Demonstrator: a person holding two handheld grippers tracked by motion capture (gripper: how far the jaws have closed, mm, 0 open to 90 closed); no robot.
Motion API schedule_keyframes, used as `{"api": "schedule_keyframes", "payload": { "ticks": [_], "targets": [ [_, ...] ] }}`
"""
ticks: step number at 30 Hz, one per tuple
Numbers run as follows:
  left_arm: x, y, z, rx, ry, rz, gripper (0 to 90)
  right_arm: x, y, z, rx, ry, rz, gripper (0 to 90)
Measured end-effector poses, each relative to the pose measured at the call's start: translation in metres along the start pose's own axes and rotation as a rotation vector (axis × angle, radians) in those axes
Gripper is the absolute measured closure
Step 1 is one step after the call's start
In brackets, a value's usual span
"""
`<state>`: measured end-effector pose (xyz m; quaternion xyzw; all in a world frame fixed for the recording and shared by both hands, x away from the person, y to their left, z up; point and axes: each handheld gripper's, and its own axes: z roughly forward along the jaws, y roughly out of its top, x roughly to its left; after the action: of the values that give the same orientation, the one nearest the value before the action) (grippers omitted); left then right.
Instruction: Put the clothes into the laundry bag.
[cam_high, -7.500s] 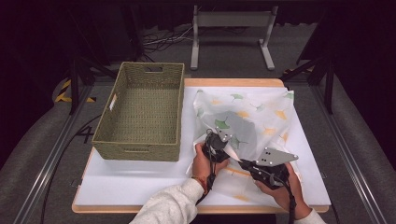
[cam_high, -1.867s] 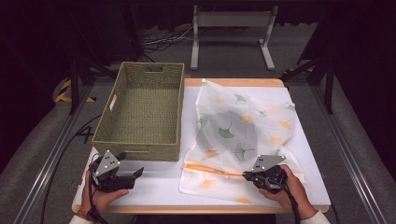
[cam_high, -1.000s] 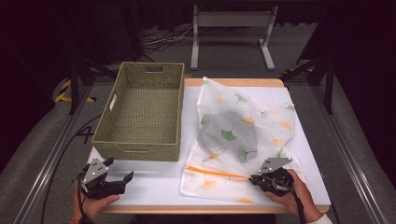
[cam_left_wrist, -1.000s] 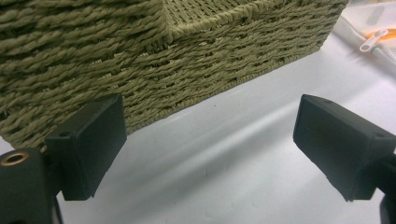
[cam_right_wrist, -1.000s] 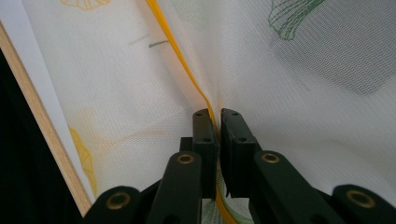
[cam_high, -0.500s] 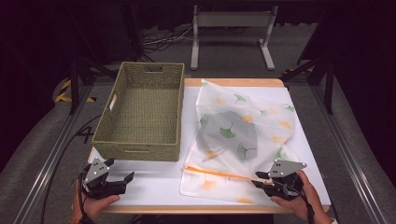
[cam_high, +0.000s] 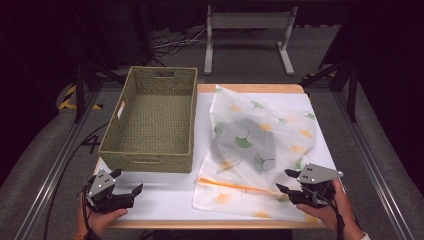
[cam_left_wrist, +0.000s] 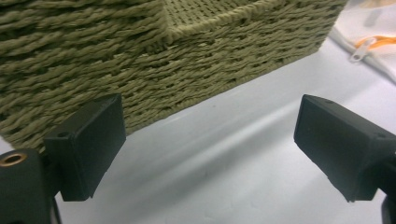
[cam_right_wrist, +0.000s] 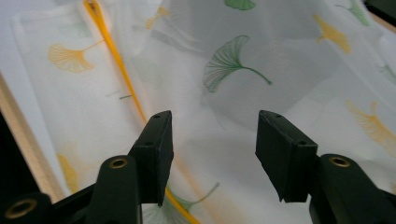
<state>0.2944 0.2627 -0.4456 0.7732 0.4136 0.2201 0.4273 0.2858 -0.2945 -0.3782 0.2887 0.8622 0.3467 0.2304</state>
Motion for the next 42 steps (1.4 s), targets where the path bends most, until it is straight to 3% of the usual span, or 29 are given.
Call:
{"api": "schedule_keyframes", "payload": {
  "ticks": [4, 7, 10, 13, 15, 18, 29, 33, 35, 42],
  "targets": [
    [0.001, -0.001, 0.000, 0.004, 0.003, 0.004, 9.5, -0.012, -0.003, -0.005, -0.019, -0.068, -0.003, 35.3],
    [0.003, -0.001, 0.001, 0.005, 0.000, 0.011, 9.3, -0.023, -0.009, -0.010, -0.045, -0.150, -0.022, 29.0],
    [0.004, -0.002, 0.003, 0.010, -0.001, 0.019, 9.1, -0.032, -0.017, -0.014, -0.073, -0.153, 0.015, 25.7],
    [0.007, -0.004, 0.004, 0.019, 0.001, 0.045, 9.1, -0.042, -0.030, -0.015, -0.082, -0.206, 0.055, 23.7],
    [0.010, -0.006, 0.004, 0.017, 0.002, 0.058, 9.2, -0.046, -0.037, -0.016, -0.092, -0.239, 0.051, 23.7],
    [0.017, -0.009, 0.003, 0.006, -0.010, 0.045, 9.1, -0.051, -0.050, -0.020, -0.144, -0.243, 0.079, 21.8],
    [0.025, -0.014, -0.001, -0.034, -0.021, 0.015, 8.1, -0.061, -0.089, -0.015, -0.145, -0.259, 0.224, 17.6],
    [0.029, -0.016, -0.003, -0.067, -0.037, -0.040, 8.2, -0.062, -0.102, -0.020, -0.176, -0.282, 0.268, 16.8],
    [0.029, -0.016, -0.004, -0.073, -0.032, -0.045, 8.2, -0.062, -0.106, -0.021, -0.202, -0.291, 0.298, 15.8],
    [0.026, -0.016, -0.004, -0.062, -0.023, -0.021, 7.6, -0.060, -0.109, -0.018, -0.196, -0.309, 0.292, 14.4]
  ]
}}
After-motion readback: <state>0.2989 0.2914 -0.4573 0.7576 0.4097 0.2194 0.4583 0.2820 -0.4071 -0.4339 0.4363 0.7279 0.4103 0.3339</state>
